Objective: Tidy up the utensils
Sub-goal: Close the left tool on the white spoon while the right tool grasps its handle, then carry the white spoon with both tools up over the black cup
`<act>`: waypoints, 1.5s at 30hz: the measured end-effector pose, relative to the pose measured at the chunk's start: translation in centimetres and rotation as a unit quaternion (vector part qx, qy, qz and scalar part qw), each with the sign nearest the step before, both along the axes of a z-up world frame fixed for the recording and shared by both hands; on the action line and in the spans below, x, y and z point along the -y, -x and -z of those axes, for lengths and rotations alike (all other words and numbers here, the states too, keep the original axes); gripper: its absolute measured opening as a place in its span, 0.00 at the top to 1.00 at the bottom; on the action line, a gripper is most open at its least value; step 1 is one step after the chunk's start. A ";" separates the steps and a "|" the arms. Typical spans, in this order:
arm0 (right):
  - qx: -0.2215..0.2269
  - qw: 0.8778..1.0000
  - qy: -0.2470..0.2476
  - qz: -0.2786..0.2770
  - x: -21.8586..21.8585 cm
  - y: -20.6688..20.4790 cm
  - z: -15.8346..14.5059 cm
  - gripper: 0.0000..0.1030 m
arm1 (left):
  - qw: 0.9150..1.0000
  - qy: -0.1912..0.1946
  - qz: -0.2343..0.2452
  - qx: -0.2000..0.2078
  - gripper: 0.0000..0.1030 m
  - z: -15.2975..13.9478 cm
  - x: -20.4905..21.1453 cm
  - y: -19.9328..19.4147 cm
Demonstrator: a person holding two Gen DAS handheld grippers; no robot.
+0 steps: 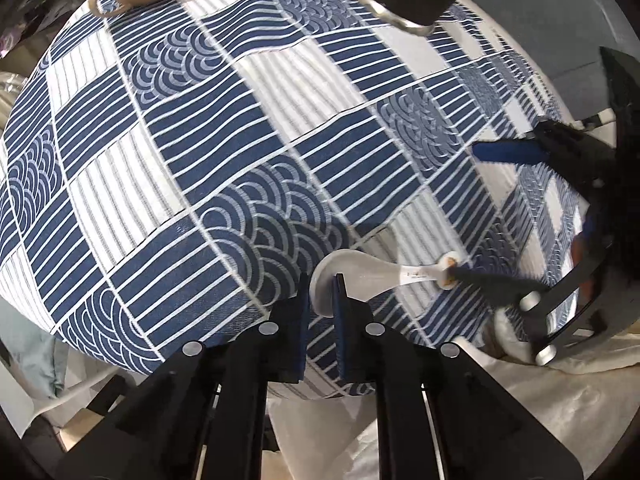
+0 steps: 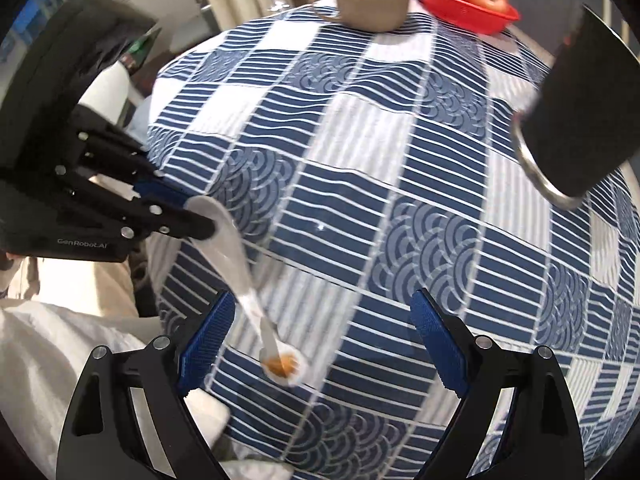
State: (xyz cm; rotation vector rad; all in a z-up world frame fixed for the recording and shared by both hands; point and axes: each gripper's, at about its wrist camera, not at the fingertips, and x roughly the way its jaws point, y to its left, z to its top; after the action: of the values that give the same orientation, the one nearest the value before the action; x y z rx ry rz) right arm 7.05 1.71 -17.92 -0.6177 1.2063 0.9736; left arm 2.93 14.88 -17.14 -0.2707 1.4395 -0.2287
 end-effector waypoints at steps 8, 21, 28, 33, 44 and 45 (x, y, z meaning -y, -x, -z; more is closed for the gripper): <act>-0.070 0.997 -0.009 0.000 -0.2 0.3 1.5 0.74 | 0.999 0.018 0.023 0.017 0.93 -1.6 1.2 -0.9; -0.101 0.995 -0.027 0.004 1.3 0.5 0.1 0.77 | 0.998 0.008 0.052 0.034 0.94 -3.1 2.2 -2.4; -0.107 0.993 -0.040 0.020 3.2 0.1 -0.4 0.51 | 0.997 0.002 0.064 0.033 0.94 -3.3 2.6 -3.1; -0.092 0.996 -0.021 -0.001 1.9 1.1 0.1 0.88 | 0.997 -0.002 0.069 0.041 0.94 -3.8 2.7 -3.4; -0.047 0.996 -0.059 0.049 3.2 -1.6 -4.3 0.87 | 0.990 -0.025 0.103 0.097 0.94 -8.5 3.2 -6.2; -0.039 0.996 -0.064 0.054 3.6 -2.0 -5.0 0.87 | 0.988 -0.028 0.109 0.106 0.93 -9.4 3.4 -6.7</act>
State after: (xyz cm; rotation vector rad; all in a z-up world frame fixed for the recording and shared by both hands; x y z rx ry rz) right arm 9.02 -1.86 -12.91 -0.4122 1.2240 0.9816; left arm 9.61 11.50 -7.73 -0.0406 1.2606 -0.3835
